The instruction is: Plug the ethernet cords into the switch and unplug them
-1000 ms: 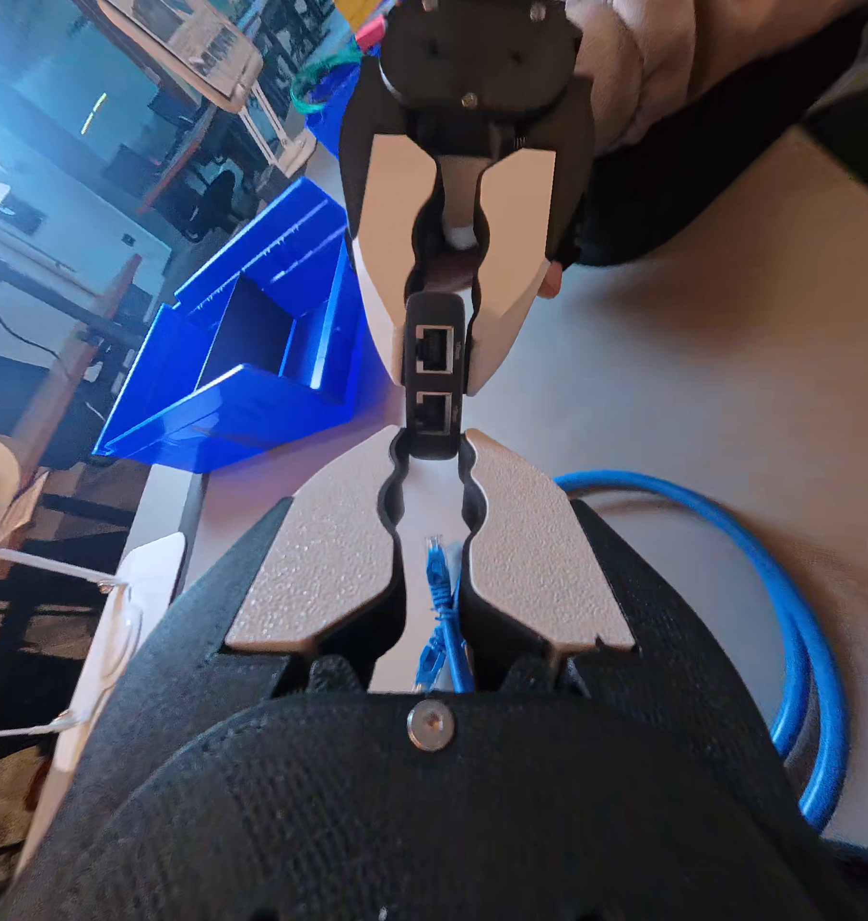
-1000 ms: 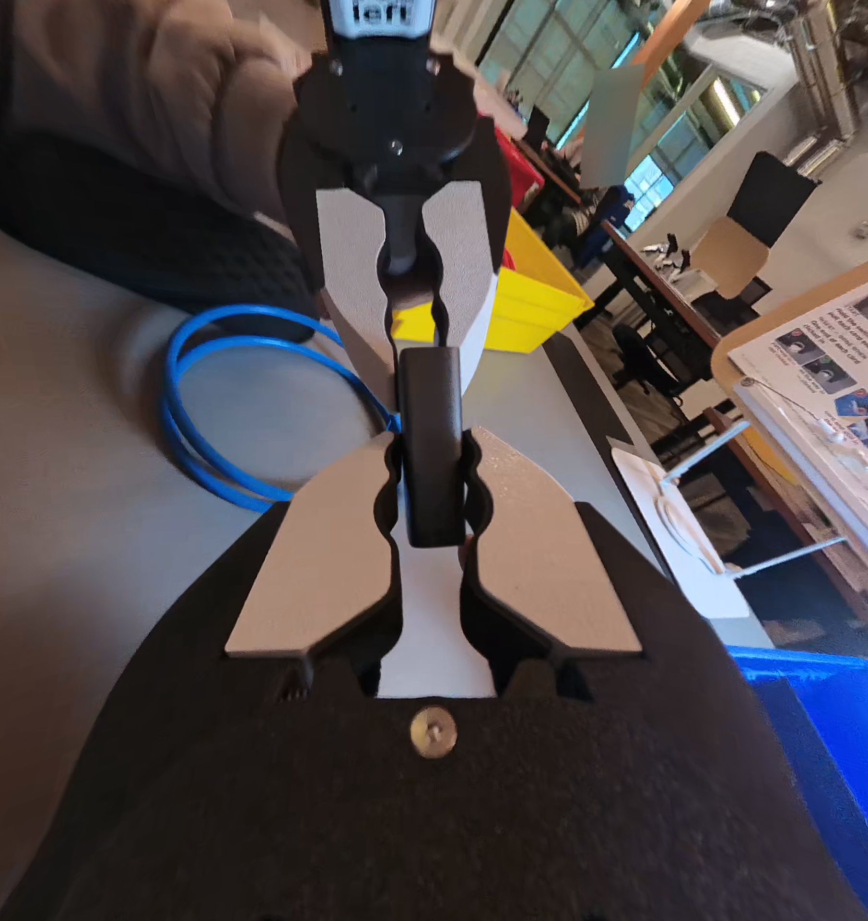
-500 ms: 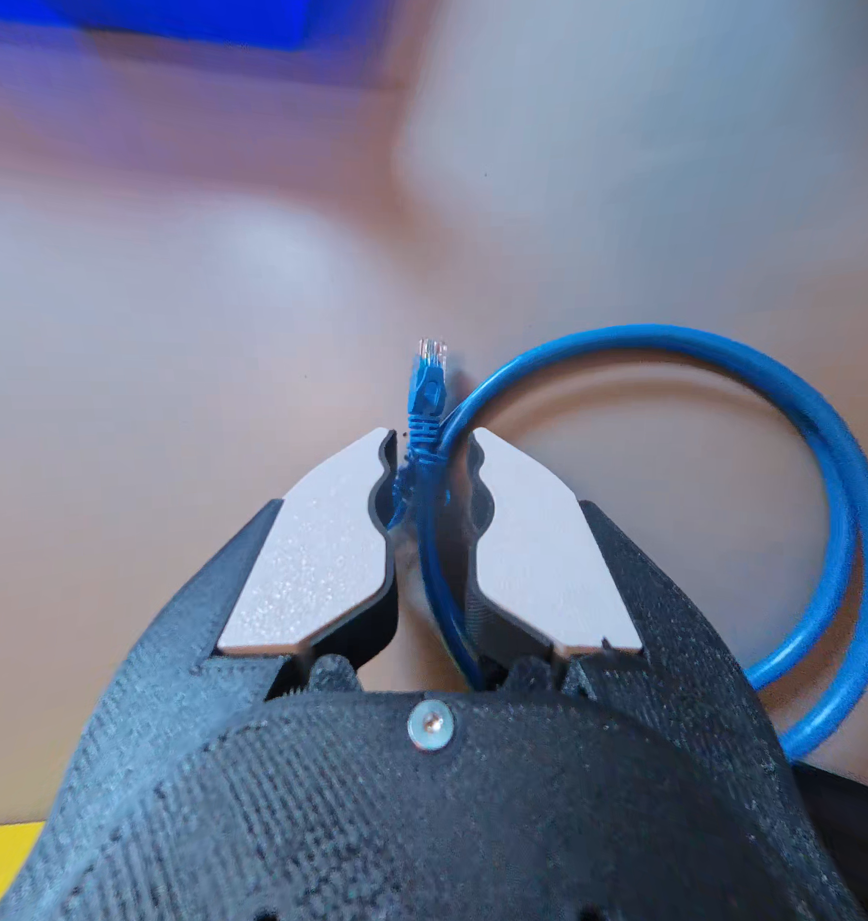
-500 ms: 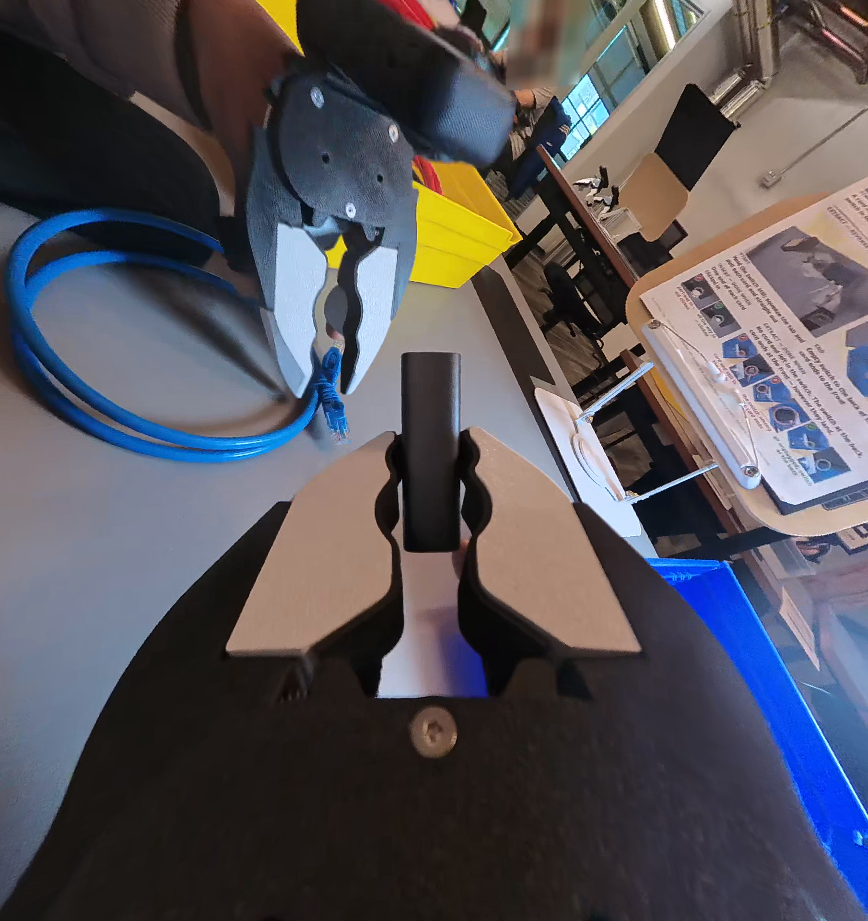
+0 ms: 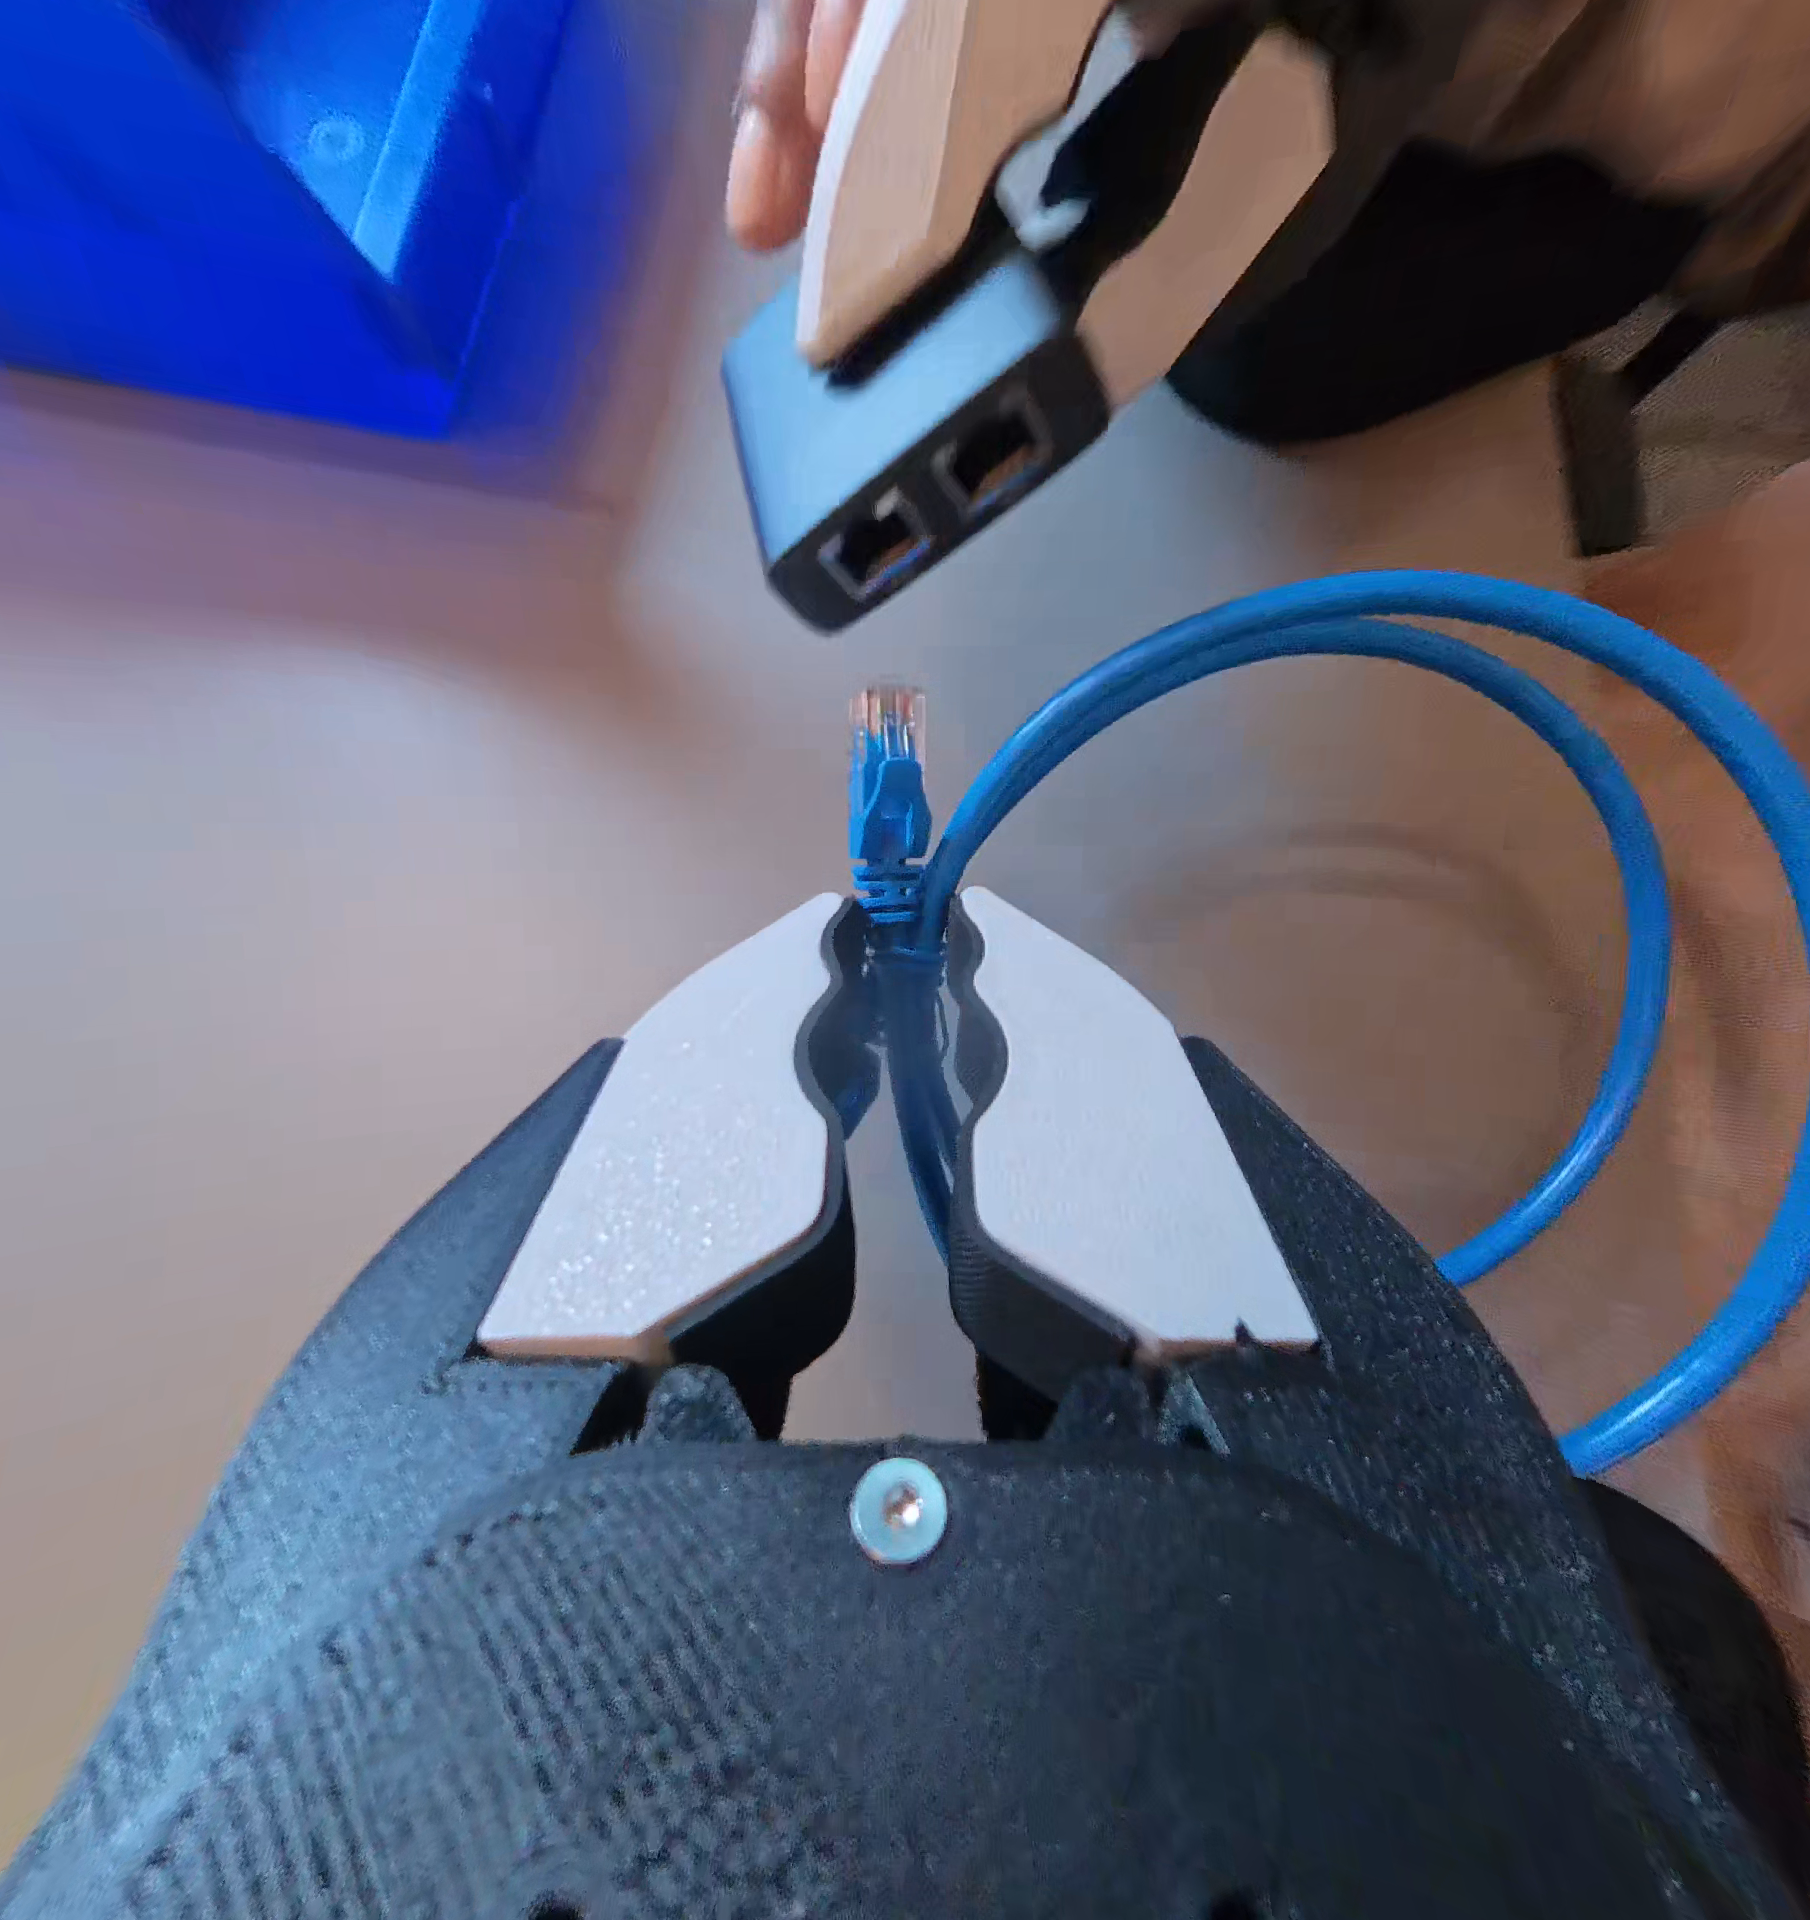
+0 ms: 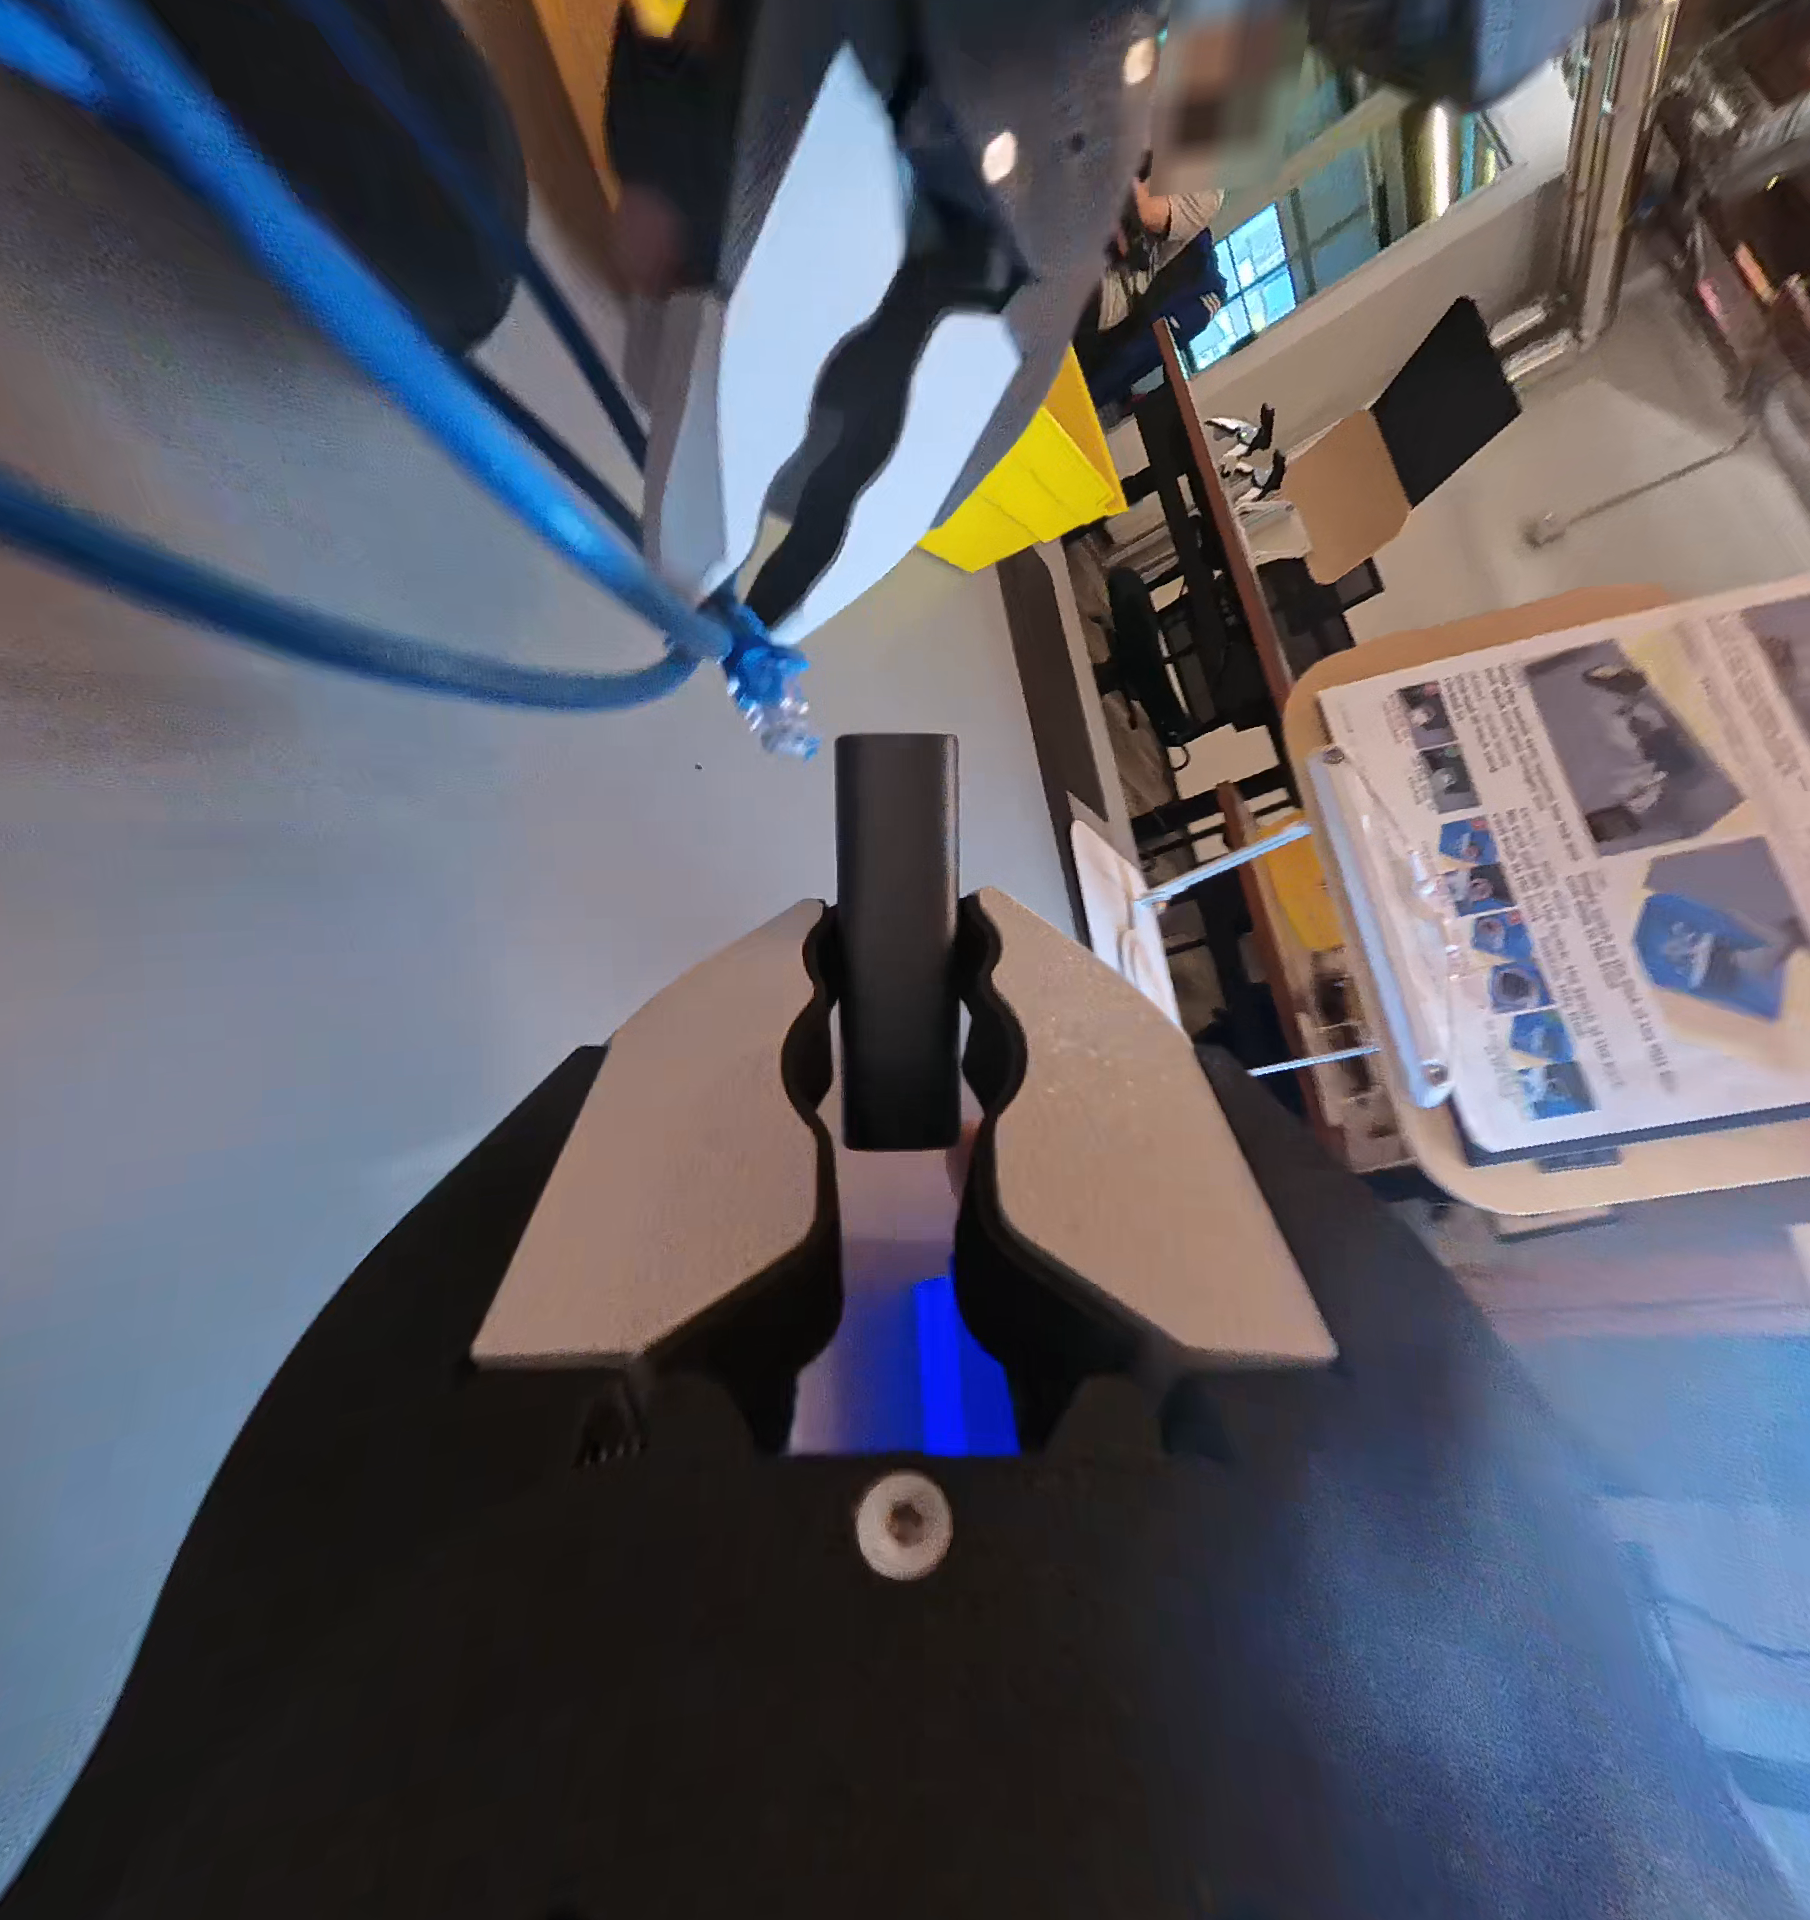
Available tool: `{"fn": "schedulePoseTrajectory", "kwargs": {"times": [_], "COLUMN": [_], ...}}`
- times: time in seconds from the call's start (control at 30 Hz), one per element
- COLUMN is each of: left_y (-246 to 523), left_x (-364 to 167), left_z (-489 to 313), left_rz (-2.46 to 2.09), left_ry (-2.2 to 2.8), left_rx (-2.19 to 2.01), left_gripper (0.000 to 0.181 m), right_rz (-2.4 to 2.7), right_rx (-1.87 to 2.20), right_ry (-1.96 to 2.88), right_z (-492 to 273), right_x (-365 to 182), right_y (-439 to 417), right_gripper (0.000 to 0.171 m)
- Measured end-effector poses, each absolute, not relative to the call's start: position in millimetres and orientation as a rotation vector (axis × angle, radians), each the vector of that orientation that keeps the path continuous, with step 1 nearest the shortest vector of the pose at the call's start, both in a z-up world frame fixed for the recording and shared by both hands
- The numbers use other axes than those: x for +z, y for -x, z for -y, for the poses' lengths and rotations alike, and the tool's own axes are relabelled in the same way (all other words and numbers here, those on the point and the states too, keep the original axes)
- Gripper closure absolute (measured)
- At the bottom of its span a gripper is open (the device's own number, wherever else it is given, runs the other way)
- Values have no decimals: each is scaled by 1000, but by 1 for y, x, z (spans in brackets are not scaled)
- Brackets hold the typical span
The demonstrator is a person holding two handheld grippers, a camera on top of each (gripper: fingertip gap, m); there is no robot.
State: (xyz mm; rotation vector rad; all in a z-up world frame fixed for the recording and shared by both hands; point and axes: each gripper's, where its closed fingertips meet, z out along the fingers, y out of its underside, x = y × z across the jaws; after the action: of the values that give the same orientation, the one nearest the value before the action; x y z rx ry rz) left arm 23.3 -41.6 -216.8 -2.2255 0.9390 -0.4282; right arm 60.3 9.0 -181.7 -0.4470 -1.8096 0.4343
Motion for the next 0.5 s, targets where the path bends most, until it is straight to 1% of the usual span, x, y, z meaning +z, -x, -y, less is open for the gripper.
{"fn": "schedulePoseTrajectory", "kwargs": {"times": [0.07, 0.27, 0.5], "left_y": [-29, -27, -26], "left_x": [-210, -217, -224], "left_z": [44, 36, 33], "left_rz": [-935, -925, -940], "left_ry": [2227, 2326, 2432], "left_rx": [-482, -499, -546], "left_gripper": [166, 166, 166], "right_rz": [1813, 1828, 1807], "right_rx": [344, 180, 115], "right_ry": [386, 299, 249], "right_z": [-8, -5, -4], "right_x": [-185, -197, -198], "right_y": [-58, -52, -51], "right_gripper": [150, 150, 150]}}
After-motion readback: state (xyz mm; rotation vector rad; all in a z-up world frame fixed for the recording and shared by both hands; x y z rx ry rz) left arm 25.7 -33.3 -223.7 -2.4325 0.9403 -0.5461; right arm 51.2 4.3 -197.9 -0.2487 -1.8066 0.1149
